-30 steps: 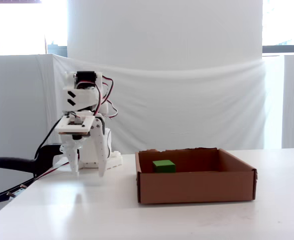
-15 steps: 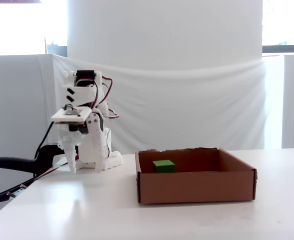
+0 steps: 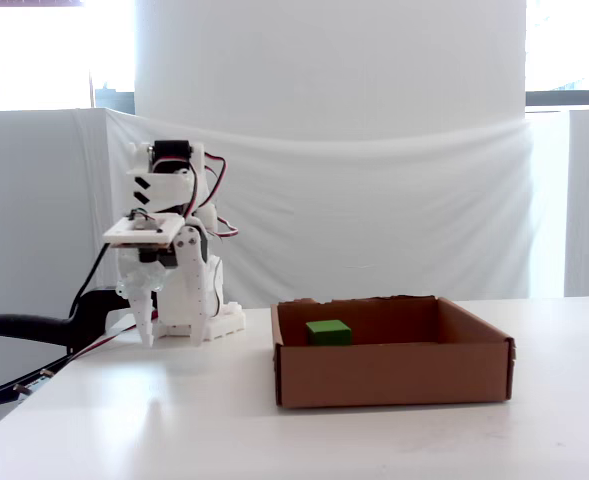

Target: Grasp a green cube and put it in a box.

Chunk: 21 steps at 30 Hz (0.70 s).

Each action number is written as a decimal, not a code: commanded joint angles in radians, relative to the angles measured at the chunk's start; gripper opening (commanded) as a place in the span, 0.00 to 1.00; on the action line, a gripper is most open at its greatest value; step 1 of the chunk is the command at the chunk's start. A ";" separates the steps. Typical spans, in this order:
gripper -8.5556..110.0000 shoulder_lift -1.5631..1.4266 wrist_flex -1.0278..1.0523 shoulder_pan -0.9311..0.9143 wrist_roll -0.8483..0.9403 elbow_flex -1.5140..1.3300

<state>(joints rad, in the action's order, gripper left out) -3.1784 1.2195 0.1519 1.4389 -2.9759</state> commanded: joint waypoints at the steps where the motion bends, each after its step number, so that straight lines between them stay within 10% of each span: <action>1: 0.24 -0.003 0.006 0.009 0.002 0.005; 21: 0.23 -0.003 0.018 0.006 -0.107 0.005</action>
<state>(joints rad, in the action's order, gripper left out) -3.1784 1.2303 0.1519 1.3361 -2.9759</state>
